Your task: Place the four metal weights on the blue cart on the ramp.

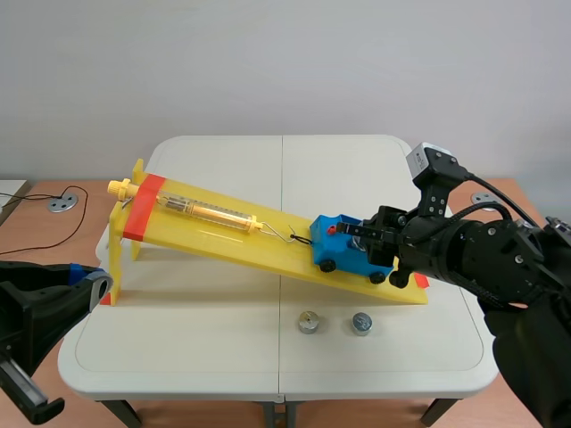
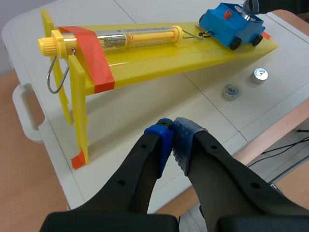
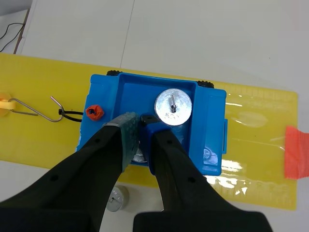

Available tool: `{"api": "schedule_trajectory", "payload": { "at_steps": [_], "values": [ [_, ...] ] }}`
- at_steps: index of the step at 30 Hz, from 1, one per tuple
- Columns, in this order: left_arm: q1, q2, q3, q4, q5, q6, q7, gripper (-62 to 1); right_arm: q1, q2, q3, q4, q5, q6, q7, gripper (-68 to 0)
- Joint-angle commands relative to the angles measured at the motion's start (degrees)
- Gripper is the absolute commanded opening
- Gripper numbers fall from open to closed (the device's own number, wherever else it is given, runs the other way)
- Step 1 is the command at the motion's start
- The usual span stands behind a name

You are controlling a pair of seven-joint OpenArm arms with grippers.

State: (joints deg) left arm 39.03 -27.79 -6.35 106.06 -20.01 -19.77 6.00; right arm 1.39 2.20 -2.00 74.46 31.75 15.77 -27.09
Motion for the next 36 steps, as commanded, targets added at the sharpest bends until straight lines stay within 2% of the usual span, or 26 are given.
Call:
{"api": "schedule_trajectory", "payload": {
  "at_steps": [1,4,7,11,16,18,22,27,32,36],
  "values": [
    [-1.11,0.13,-0.74,3.74,-4.42,-1.44,-5.97,-58.0,6.75,-0.79,-0.26,4.04,2.38,1.79,8.63,-66.9],
    [-1.11,0.13,-0.74,3.74,-4.42,-1.44,-5.97,-58.0,6.75,-0.79,-0.26,4.04,1.09,1.77,9.40,-66.3],
    [-1.11,0.13,-0.74,3.74,-4.42,-1.44,-5.95,-58.0,6.75,-0.79,-0.26,4.04,0.13,1.55,9.88,-60.6],
    [-1.11,0.13,-0.74,3.74,-4.42,-1.44,-5.95,-58.0,6.75,-0.79,-0.26,4.04,-0.33,1.55,10.40,-57.2],
    [-1.11,0.13,-0.74,3.74,-4.42,-1.44,-5.95,-58.0,7.39,-0.68,-0.13,4.22,-1.55,1.86,11.67,-45.5],
    [-1.11,0.13,-0.74,3.74,-4.42,-1.44,-5.95,-58.0,7.54,-0.59,0.24,4.68,-1.77,3.02,11.82,-43.0],
    [-1.11,0.13,-0.74,3.74,-4.42,-1.44,-5.97,-58.0,7.50,-0.46,2.16,6.69,-1.75,6.69,11.02,-42.6],
    [-1.11,0.13,-0.74,3.74,-4.42,-1.44,-5.97,-58.0,6.78,1.64,3.69,11.19,-1.53,9.25,7.85,-42.6],
    [-1.11,0.13,-0.74,3.74,-4.42,-1.44,-5.95,-58.0,3.91,4.92,3.98,16.79,-1.53,9.64,6.99,-39.4],
    [-1.11,0.13,-0.74,3.74,-4.42,-1.44,-5.97,-58.0,0.46,7.91,3.98,21.38,-1.29,10.49,6.38,-39.4]
  ]
}}
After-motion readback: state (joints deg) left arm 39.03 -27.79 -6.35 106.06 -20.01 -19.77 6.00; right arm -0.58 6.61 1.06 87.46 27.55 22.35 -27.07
